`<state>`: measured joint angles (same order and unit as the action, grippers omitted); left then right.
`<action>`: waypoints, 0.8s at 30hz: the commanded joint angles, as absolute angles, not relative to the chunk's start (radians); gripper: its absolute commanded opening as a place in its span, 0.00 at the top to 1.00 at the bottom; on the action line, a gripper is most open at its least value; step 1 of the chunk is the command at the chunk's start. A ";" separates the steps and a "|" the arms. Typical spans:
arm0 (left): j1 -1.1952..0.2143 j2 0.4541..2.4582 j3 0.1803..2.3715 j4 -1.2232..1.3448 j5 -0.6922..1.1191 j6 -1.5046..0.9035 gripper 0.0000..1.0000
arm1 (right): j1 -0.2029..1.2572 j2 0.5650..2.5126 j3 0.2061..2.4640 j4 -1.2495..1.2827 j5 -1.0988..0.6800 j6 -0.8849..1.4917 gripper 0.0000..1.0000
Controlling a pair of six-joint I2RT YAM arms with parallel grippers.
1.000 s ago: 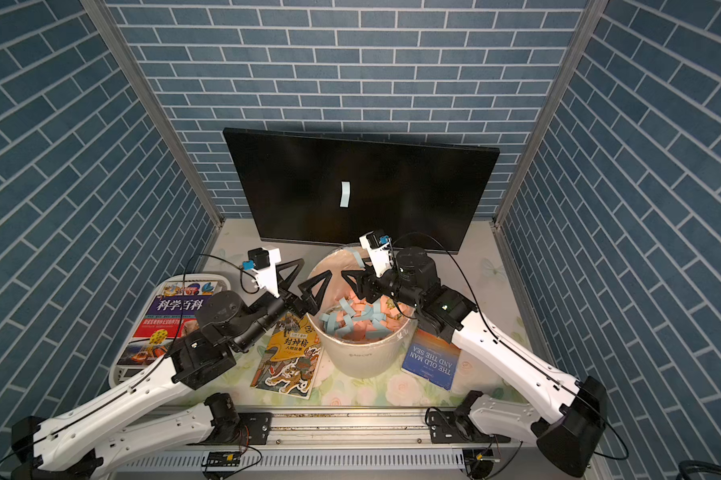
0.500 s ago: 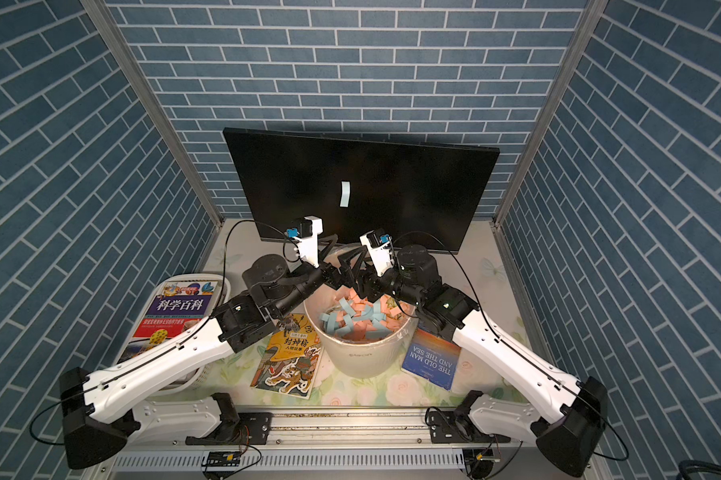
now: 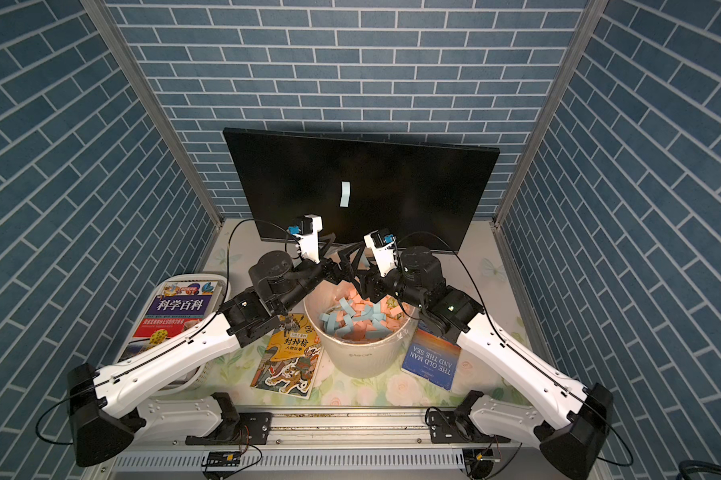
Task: Remove the sticky note from the monitor
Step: Place the sticky note in the trash bin.
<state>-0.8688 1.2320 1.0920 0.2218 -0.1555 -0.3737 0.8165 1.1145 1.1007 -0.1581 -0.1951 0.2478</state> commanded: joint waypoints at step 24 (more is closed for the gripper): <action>-0.811 1.219 1.031 0.215 -0.146 -0.411 0.00 | 0.803 1.064 1.238 -0.149 -0.257 0.203 0.29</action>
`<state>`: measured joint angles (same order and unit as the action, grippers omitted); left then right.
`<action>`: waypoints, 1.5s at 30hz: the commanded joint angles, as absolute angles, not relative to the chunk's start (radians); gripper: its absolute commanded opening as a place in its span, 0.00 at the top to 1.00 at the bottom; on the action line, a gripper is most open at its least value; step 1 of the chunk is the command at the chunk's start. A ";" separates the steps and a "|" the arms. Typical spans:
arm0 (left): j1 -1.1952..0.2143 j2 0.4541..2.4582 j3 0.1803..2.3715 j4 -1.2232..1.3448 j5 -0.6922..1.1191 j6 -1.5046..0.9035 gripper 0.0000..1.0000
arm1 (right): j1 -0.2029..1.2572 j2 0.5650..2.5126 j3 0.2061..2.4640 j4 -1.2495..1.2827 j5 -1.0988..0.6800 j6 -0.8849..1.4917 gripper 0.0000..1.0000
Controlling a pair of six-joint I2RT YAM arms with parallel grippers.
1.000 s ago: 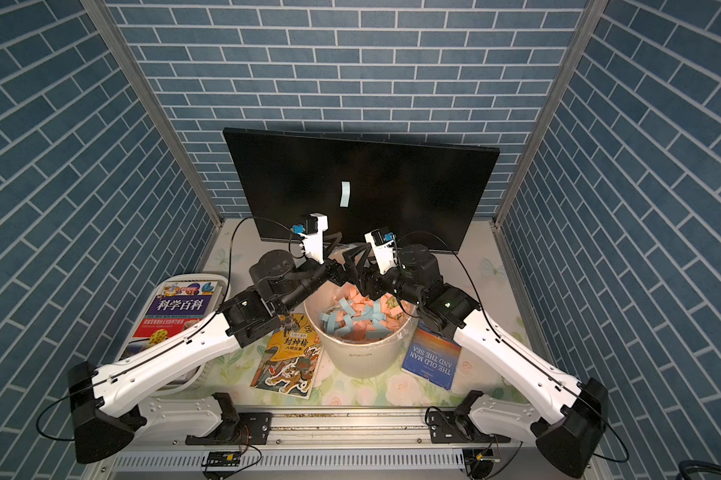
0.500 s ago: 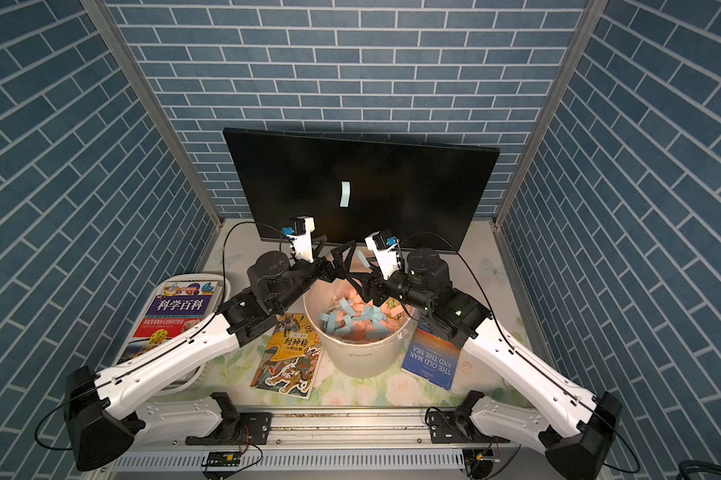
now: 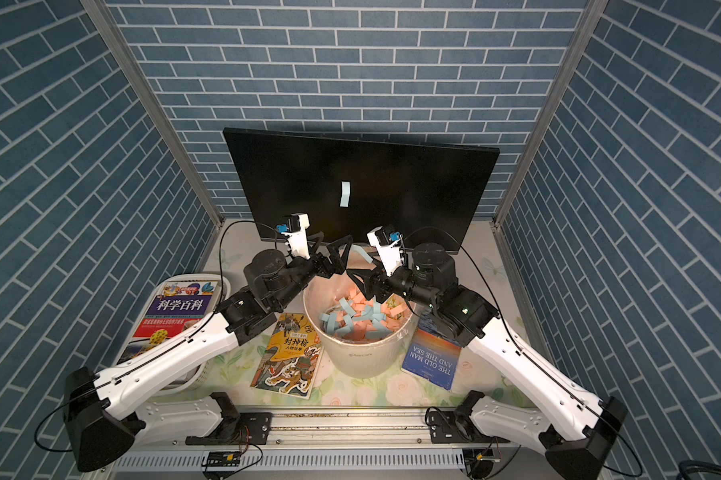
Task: Remove the sticky note from the monitor
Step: Place the sticky note in the trash bin.
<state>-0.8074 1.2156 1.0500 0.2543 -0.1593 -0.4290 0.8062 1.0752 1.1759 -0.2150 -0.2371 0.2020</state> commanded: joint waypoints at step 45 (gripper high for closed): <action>-0.790 1.055 0.944 0.213 -0.092 -0.407 0.00 | 0.687 1.106 1.186 -0.087 -0.441 0.320 0.33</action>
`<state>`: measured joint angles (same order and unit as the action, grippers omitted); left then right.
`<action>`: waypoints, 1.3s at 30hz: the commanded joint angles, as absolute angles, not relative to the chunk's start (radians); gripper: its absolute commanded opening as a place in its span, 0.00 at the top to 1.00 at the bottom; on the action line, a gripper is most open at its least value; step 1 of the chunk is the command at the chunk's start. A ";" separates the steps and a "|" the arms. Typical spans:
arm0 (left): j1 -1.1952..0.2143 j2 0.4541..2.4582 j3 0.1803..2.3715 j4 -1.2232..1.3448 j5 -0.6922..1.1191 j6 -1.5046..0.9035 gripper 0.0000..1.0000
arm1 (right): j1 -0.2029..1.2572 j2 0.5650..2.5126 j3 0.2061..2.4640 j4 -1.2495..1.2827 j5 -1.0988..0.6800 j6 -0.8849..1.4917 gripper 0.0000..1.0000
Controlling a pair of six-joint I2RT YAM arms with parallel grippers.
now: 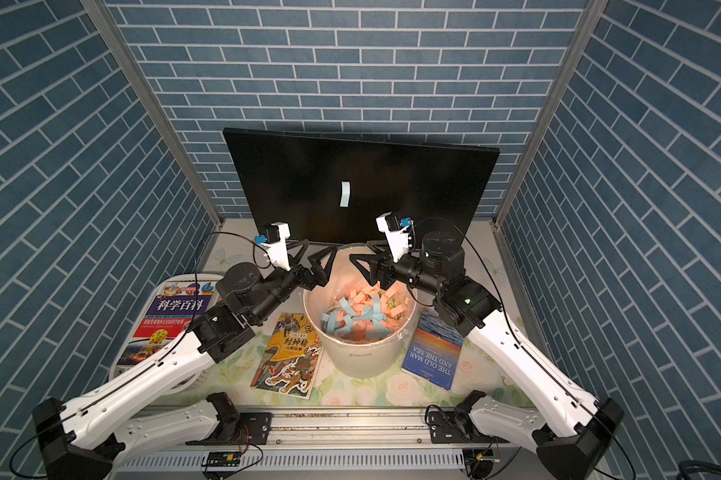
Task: Remove the sticky note from the monitor
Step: Place the sticky note in the trash bin.
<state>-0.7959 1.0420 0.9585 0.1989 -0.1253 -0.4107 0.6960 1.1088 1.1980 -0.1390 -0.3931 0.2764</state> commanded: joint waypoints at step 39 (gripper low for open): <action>-0.787 0.941 0.888 0.201 -0.136 -0.396 0.00 | 0.653 1.060 1.248 -0.520 -0.068 0.207 0.32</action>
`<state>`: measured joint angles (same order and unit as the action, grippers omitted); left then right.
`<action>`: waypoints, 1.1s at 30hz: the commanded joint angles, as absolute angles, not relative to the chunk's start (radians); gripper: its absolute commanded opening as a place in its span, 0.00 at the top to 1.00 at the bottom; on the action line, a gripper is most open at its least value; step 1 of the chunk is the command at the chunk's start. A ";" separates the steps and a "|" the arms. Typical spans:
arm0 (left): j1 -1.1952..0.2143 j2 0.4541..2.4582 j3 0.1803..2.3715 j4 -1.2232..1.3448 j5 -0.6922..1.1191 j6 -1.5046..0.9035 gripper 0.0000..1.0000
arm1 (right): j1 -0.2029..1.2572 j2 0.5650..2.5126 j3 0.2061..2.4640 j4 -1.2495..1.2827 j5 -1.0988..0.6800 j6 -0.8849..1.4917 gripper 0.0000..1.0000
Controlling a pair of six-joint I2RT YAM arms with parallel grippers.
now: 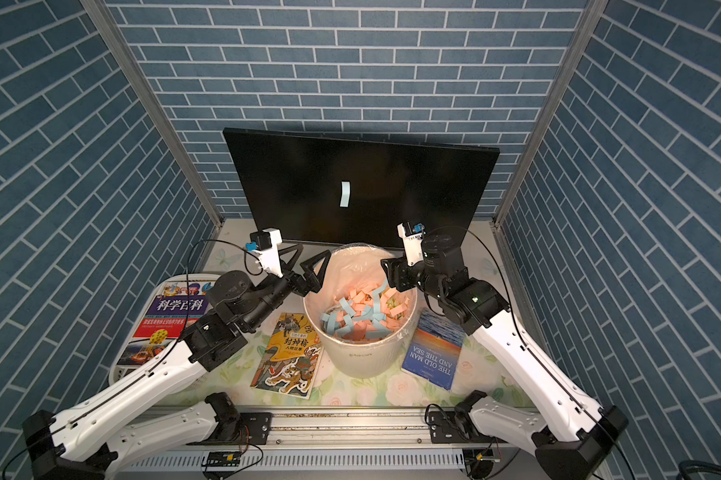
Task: Remove the sticky note from the monitor
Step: Place the sticky note in the trash bin, then tear off the sticky note from the monitor.
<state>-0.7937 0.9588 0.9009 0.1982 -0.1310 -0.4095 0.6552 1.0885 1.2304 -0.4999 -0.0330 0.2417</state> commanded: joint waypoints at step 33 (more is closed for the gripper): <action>-0.778 0.798 0.828 0.150 -0.191 -0.370 0.00 | 0.627 1.366 1.357 0.044 -0.384 0.517 0.31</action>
<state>-0.7841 0.8162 0.8391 0.1596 -0.1829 -0.3840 0.6376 1.3415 1.3178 -0.0429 -0.4232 0.4686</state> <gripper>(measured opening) 0.998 0.695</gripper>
